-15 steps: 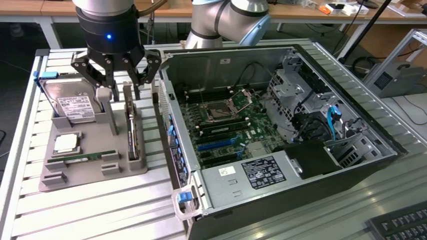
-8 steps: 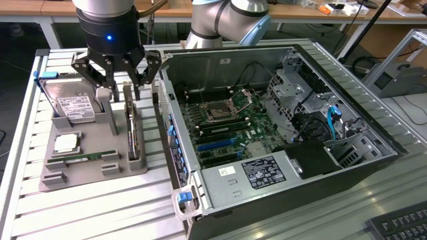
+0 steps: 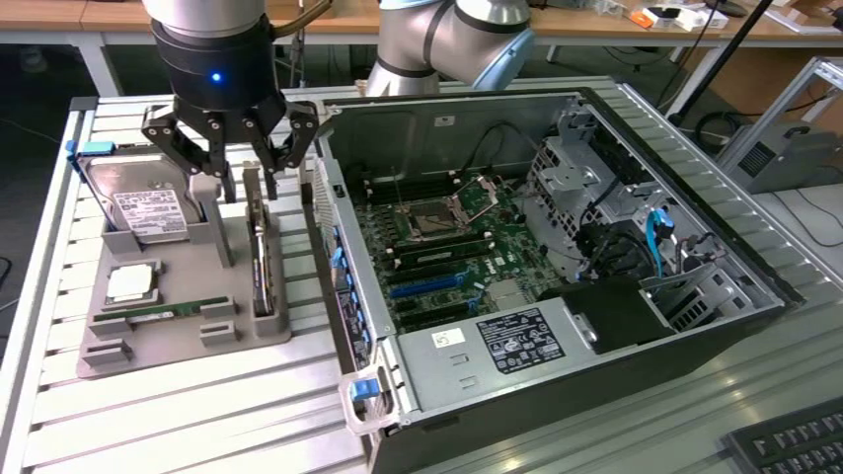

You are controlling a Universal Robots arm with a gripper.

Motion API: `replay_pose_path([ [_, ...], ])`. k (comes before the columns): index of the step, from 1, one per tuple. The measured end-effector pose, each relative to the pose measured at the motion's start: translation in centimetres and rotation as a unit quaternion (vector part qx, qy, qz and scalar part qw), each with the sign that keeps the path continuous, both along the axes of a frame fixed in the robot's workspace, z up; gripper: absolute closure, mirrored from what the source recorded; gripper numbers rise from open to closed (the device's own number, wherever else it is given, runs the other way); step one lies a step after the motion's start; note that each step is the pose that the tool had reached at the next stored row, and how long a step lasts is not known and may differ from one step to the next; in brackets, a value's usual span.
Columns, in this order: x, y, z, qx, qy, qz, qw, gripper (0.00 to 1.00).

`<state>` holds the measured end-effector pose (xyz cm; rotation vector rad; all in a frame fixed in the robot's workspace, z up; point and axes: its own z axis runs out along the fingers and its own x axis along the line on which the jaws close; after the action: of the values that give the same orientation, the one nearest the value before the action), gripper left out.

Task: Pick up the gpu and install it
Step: 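Pick up the gpu and move the gpu toward the slot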

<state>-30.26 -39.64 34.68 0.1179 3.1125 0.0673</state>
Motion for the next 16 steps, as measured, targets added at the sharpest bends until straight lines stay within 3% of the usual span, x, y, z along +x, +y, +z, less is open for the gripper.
replay_pose_path([
  [16,0.0,0.0,-0.44,0.0,0.0,0.0,1.0,0.56],
])
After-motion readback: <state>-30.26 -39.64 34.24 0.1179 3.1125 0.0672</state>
